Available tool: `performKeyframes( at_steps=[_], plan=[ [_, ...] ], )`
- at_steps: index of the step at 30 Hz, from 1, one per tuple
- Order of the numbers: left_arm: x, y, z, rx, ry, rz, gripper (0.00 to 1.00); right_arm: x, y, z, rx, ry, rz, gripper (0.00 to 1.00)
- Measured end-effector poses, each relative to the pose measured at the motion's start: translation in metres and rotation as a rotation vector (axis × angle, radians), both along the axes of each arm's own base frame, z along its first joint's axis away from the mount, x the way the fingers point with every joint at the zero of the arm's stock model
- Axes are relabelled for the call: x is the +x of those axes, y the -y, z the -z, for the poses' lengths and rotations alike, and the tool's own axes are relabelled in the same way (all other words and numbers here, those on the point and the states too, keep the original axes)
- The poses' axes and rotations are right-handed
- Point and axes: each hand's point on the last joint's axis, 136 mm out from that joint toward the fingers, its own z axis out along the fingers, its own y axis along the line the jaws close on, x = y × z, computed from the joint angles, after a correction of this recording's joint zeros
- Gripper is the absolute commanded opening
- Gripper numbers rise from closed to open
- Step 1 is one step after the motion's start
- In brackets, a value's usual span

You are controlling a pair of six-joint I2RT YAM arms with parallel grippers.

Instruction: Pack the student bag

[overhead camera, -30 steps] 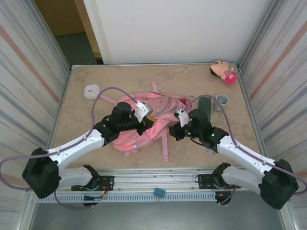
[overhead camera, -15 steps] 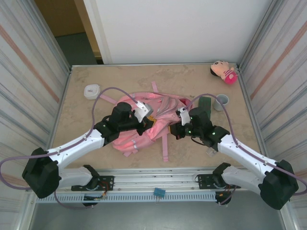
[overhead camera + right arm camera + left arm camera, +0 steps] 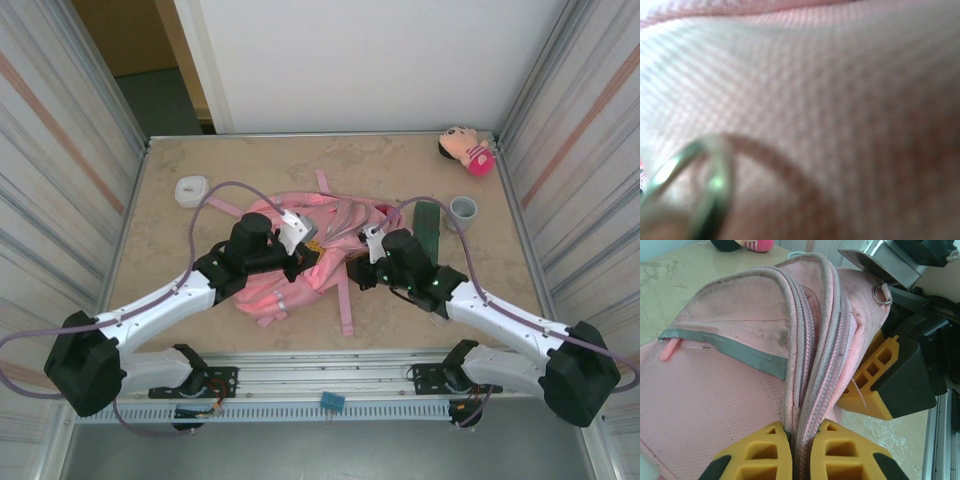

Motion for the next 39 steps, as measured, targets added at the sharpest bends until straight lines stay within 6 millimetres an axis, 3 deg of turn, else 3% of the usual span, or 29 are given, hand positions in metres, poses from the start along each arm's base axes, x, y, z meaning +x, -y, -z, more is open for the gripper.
performKeyframes(
  at_steps=[3,8,11,13,16,19,22,27,32,35,39],
  plan=[
    [0.000,0.000,0.000,-0.004,-0.003,-0.002,0.02,0.003,-0.001,0.000,-0.006,0.014,0.013,0.19],
    [0.001,0.000,-0.001,-0.010,-0.009,-0.004,0.03,0.006,0.000,0.000,-0.016,0.031,0.030,0.00],
    [0.001,-0.001,-0.001,-0.010,-0.010,-0.008,0.07,0.006,0.001,0.000,-0.020,0.033,0.033,0.00],
    [0.002,-0.001,0.000,-0.010,-0.013,-0.013,0.27,0.006,0.002,0.001,-0.024,0.033,0.037,0.00],
    [0.002,-0.002,-0.003,-0.025,-0.031,-0.036,0.47,0.002,0.005,0.002,-0.033,0.022,0.039,0.00],
    [0.004,-0.010,-0.017,-0.073,-0.051,-0.103,0.58,-0.003,0.012,0.011,-0.072,-0.015,0.043,0.00],
    [0.004,-0.028,-0.021,-0.127,-0.127,-0.235,0.63,-0.009,0.017,0.021,-0.103,-0.056,0.046,0.00],
    [-0.008,-0.068,0.015,-0.134,-0.374,-0.485,0.64,-0.012,0.016,0.024,-0.095,-0.085,0.056,0.00],
    [-0.037,-0.099,0.067,-0.126,-0.650,-0.674,0.64,-0.021,0.007,0.025,-0.089,-0.112,0.039,0.00],
    [-0.051,-0.110,0.089,-0.127,-0.758,-0.753,0.64,-0.026,0.004,0.027,-0.087,-0.133,0.041,0.00],
    [-0.054,-0.116,0.102,-0.159,-0.811,-0.818,0.65,-0.031,0.003,0.030,-0.083,-0.160,0.055,0.00]
  ],
)
